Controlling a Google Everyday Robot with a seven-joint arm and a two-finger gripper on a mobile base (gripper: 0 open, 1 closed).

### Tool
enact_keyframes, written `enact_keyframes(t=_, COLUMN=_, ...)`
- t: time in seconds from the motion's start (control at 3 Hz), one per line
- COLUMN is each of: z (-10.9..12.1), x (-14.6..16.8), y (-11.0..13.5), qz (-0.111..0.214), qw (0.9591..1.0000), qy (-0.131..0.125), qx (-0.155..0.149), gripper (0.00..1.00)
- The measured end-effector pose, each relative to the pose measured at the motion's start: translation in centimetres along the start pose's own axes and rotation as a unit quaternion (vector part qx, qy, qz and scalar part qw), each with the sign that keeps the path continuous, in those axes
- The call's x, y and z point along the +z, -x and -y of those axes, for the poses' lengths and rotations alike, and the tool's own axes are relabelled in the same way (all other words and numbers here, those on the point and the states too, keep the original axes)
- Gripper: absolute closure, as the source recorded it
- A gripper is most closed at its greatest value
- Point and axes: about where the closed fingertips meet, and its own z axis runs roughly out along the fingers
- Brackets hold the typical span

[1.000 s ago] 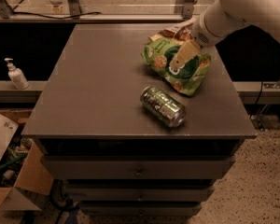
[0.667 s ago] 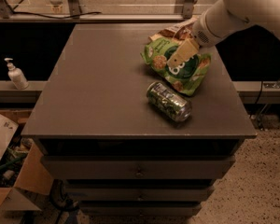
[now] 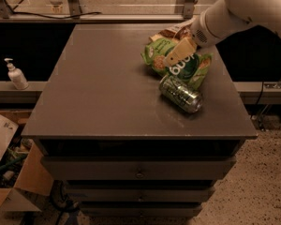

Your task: Move green rice chip bag near green can

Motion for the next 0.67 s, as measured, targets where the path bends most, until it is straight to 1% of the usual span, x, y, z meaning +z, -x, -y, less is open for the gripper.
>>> enact_keyframes(t=0.33, z=1.2, x=-2.2, y=-1.5, qz=0.004, qw=0.999, qy=-0.036, qx=0.027, gripper=0.0)
enact_keyframes(t=0.67, z=3.2, x=-5.8, y=-3.3, qz=0.014, qw=0.9937, qy=-0.098, qx=0.053, gripper=0.0)
